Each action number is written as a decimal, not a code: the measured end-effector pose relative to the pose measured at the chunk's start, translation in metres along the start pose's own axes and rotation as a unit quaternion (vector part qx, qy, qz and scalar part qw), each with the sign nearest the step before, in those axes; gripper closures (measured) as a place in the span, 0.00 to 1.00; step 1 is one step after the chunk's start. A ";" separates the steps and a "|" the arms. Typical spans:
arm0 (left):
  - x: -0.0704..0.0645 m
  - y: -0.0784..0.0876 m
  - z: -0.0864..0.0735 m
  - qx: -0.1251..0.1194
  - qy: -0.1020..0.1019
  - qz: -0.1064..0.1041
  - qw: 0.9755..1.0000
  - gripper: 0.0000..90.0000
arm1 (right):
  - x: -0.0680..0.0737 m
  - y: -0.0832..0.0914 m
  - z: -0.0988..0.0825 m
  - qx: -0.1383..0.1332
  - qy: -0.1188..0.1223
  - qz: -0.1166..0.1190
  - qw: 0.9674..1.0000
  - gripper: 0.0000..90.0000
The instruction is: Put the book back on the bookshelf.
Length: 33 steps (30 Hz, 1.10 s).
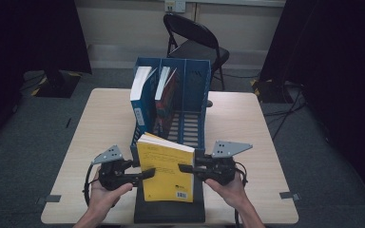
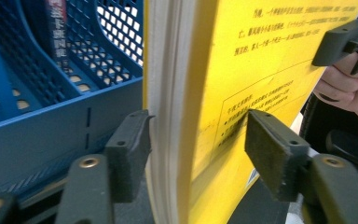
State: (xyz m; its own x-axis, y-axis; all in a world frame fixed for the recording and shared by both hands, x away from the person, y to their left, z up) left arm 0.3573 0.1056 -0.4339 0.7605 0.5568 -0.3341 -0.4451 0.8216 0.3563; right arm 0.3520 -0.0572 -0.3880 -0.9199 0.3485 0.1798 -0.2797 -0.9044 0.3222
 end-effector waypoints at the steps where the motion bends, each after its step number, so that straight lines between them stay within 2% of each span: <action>1: -0.001 -0.002 0.000 0.000 -0.004 0.002 1.000 0.40 | 0.000 0.000 0.000 0.001 0.000 0.000 1.000 0.83; 6: -0.003 -0.007 0.001 -0.004 -0.016 0.011 1.000 0.37 | 0.003 -0.015 -0.015 0.039 0.011 -0.007 0.999 0.81; 10: -0.005 -0.007 0.002 -0.007 -0.019 0.010 1.000 0.38 | 0.004 -0.024 -0.020 0.049 0.009 -0.011 0.999 0.80; 12: -0.006 -0.006 0.003 -0.009 -0.023 0.006 1.000 0.40 | 0.004 -0.028 -0.021 0.052 0.011 -0.015 0.998 0.79; 15: -0.006 -0.005 0.003 -0.004 -0.016 -0.001 1.000 0.42 | 0.004 -0.032 -0.020 0.040 0.005 -0.015 0.999 0.79; 20: -0.004 -0.004 0.003 -0.010 -0.020 -0.003 1.000 0.47 | 0.004 -0.031 -0.021 0.042 0.002 -0.019 0.999 0.84; 22: -0.003 -0.004 0.003 -0.010 -0.021 -0.008 1.000 0.46 | 0.004 -0.030 -0.021 0.042 0.001 -0.019 0.999 0.84; 24: -0.001 -0.005 0.002 -0.009 -0.027 0.007 1.000 0.40 | 0.004 -0.030 -0.021 0.040 0.004 -0.021 0.999 0.84; 25: 0.000 -0.007 0.002 -0.008 -0.024 0.004 1.000 0.33 | 0.006 -0.029 -0.021 0.038 0.007 -0.019 0.999 0.84; 27: -0.002 -0.010 0.000 -0.002 -0.019 -0.014 1.000 0.33 | 0.008 -0.028 -0.021 0.036 0.015 -0.023 0.999 0.84; 29: -0.007 -0.013 0.000 0.001 -0.028 -0.026 0.999 0.34 | 0.009 -0.027 -0.021 0.036 0.022 -0.028 0.999 0.84; 30: -0.009 -0.014 0.002 -0.002 -0.039 -0.020 0.999 0.39 | 0.010 -0.027 -0.020 0.035 0.032 -0.037 0.998 0.84; 32: -0.011 -0.014 0.008 -0.008 -0.059 0.002 0.998 0.35 | 0.011 -0.028 -0.017 0.036 0.041 -0.048 0.997 0.84; 33: -0.011 -0.014 0.011 -0.014 -0.061 0.005 0.998 0.34 | 0.010 -0.028 -0.013 0.028 0.041 -0.054 0.997 0.84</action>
State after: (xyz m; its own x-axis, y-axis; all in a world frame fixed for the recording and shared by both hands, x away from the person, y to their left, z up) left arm 0.3604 0.0868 -0.4257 0.8077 0.5466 -0.2210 -0.4639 0.8205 0.3341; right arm 0.3465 -0.0315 -0.4075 -0.9049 0.4205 0.0659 -0.3650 -0.8463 0.3881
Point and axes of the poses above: each handheld gripper's, and its own axes: y roughly backward along the jaws, z roughly out of its top, x roughly to its left, the point moved 9 cm from there along -y, roughly forward along the jaws, and after that the axes turned 1 degree about -z, right-handed, at the moved point
